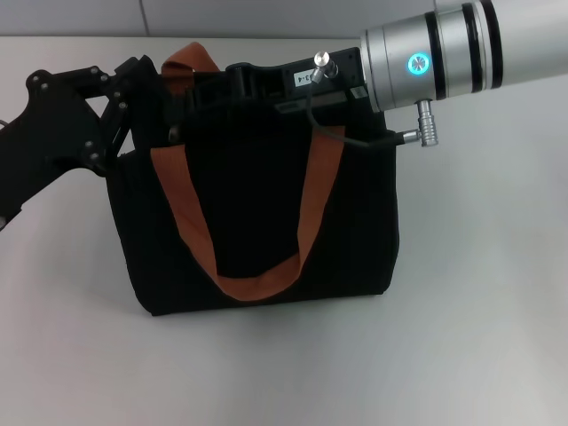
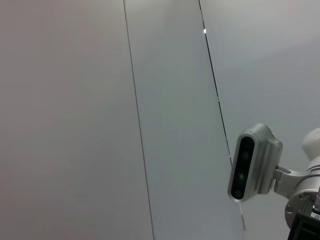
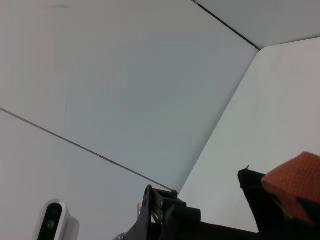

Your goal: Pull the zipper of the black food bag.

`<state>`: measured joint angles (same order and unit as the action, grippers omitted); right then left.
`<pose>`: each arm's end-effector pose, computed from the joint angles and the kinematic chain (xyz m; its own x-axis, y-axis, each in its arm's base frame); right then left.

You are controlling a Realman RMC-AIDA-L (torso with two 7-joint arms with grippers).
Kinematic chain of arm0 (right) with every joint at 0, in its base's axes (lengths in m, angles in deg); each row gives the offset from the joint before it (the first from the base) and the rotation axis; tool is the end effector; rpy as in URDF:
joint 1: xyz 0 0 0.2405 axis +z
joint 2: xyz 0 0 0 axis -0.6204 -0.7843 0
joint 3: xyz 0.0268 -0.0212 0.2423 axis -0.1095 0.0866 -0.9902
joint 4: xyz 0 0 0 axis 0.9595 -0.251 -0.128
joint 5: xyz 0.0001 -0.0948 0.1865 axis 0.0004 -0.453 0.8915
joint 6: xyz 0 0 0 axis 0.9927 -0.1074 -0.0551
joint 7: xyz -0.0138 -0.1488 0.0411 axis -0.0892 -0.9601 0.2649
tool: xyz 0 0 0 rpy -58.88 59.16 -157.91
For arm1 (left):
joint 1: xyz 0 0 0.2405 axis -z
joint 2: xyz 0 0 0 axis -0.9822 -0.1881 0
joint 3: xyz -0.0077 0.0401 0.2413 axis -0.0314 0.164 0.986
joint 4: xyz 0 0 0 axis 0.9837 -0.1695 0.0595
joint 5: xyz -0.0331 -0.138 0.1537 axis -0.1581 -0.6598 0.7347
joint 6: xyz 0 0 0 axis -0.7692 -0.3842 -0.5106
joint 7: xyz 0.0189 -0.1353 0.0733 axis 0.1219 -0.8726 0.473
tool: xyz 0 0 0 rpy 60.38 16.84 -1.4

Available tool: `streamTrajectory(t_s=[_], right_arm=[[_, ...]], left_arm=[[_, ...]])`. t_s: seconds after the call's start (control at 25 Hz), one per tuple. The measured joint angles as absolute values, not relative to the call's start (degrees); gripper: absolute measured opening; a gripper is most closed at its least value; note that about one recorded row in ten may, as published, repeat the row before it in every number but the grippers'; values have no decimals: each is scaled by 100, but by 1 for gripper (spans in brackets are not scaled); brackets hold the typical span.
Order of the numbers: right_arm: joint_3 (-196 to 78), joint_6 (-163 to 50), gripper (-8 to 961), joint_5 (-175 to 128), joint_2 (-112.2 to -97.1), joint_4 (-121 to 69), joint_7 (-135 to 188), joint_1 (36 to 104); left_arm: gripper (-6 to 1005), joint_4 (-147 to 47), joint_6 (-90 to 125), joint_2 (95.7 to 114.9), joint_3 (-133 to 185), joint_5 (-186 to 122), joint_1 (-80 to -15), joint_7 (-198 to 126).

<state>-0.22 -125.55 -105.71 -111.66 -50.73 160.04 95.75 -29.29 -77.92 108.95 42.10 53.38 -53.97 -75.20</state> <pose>0.0648 0.3818 -0.0757 0.4507 -0.8572 -0.2491 -0.7661 -0.5146 0.3850 -0.2571 0.2946 0.0354 0.6149 -0.2572 0.7455 0.3308 -0.7741 -0.5398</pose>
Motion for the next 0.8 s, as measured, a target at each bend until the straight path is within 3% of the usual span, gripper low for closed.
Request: streamTrajectory(t_s=[0.8], right_arm=[[60, -12471, 376, -10447, -11171, -5049, 15953, 9558]], left_arm=[[40, -3005, -7834, 10895, 4205, 5312, -5313, -7488]])
